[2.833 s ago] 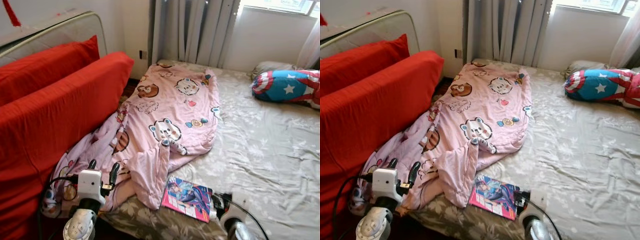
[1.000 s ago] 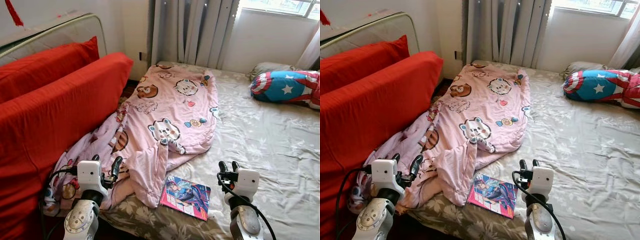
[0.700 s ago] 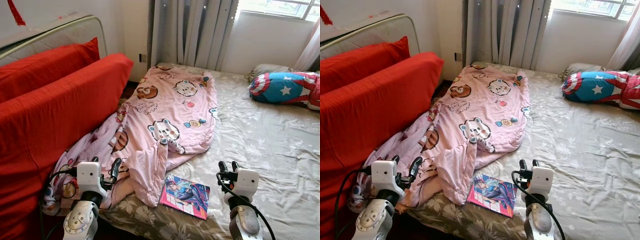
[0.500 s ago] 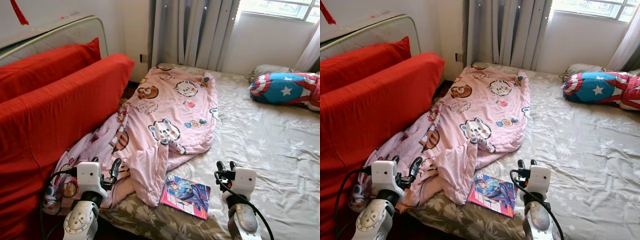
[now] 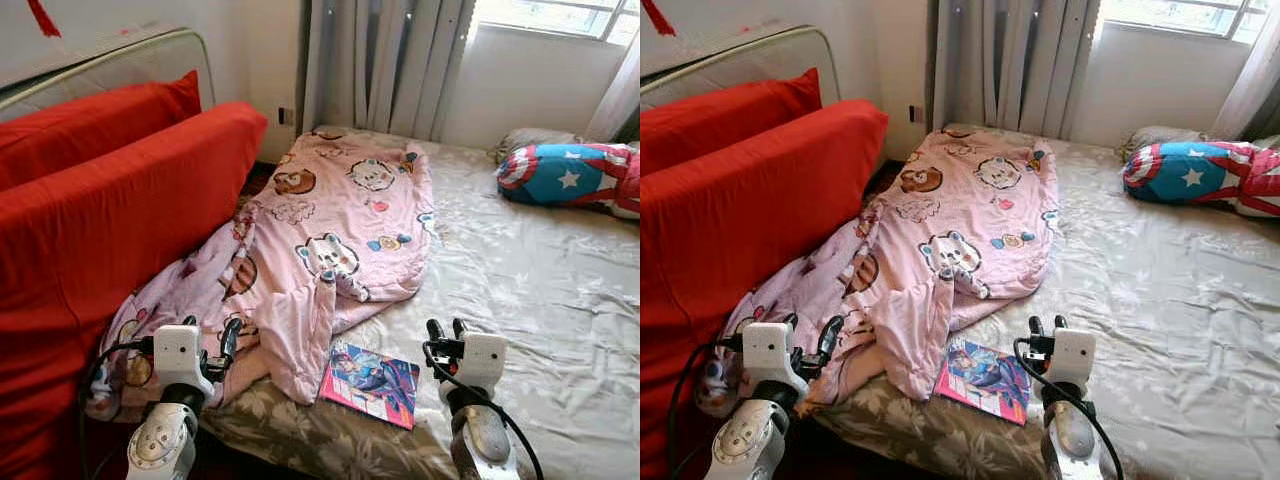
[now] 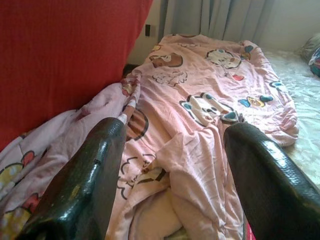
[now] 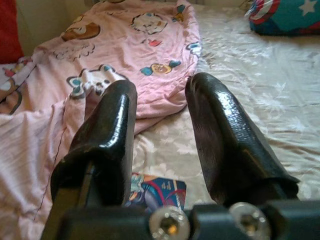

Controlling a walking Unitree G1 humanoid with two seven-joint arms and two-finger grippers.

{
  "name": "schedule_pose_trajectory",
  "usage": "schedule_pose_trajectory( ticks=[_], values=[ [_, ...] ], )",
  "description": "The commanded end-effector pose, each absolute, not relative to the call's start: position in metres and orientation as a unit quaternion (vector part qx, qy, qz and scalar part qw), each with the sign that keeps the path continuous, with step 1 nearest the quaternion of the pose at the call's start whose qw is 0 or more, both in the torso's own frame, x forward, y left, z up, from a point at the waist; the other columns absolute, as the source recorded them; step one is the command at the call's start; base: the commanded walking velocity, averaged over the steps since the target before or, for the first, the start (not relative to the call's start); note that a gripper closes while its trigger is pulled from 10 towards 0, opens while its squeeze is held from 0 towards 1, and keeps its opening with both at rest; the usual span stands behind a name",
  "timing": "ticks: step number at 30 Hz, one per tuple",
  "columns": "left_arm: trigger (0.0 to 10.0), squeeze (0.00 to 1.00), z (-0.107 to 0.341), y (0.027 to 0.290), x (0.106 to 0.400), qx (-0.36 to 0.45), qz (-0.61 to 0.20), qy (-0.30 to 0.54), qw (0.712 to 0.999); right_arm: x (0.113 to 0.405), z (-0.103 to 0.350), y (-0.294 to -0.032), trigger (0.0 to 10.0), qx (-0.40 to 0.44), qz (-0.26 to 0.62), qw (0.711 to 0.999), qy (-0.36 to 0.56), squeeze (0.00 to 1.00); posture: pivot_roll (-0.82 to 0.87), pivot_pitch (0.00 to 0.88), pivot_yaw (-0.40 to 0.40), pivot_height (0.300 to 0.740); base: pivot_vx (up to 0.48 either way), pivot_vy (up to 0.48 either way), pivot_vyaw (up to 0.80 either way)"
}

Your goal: Clean up the room

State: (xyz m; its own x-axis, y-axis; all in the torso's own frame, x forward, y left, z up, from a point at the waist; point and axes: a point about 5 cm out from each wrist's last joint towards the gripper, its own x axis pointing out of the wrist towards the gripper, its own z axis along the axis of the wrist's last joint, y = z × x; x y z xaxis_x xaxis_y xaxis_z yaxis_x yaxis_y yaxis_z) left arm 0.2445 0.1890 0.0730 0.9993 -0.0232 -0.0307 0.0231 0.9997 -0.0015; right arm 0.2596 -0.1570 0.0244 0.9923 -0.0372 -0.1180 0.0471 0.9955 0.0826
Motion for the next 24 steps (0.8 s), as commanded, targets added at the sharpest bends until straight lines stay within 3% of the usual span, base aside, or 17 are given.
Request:
schedule_pose_trajectory(
  ticks=[1,6,24],
  values=[
    [10.0,0.0,0.0726,0.1855,0.2446,0.004,-0.017,0.019,1.0,0.2599,0.0213,-0.1559,10.0,0.038,-0.021,0.996,0.073,0.0,0.07,0.0,-0.076,0.676,0.0,0.0,0.0],
    [10.0,0.0,0.073,0.1858,0.245,0.006,-0.018,0.019,1.0,0.2608,0.0216,-0.1543,10.0,0.04,-0.015,0.997,0.071,0.0,0.07,0.0,-0.077,0.651,0.0,0.0,0.0],
    [10.0,0.0,0.0646,0.1858,0.2417,0.022,-0.029,0.041,0.998,0.262,0.0231,-0.1583,10.0,0.047,-0.023,0.997,0.062,0.0,0.07,0.0,-0.074,0.651,0.0,0.0,0.0]
  ],
)
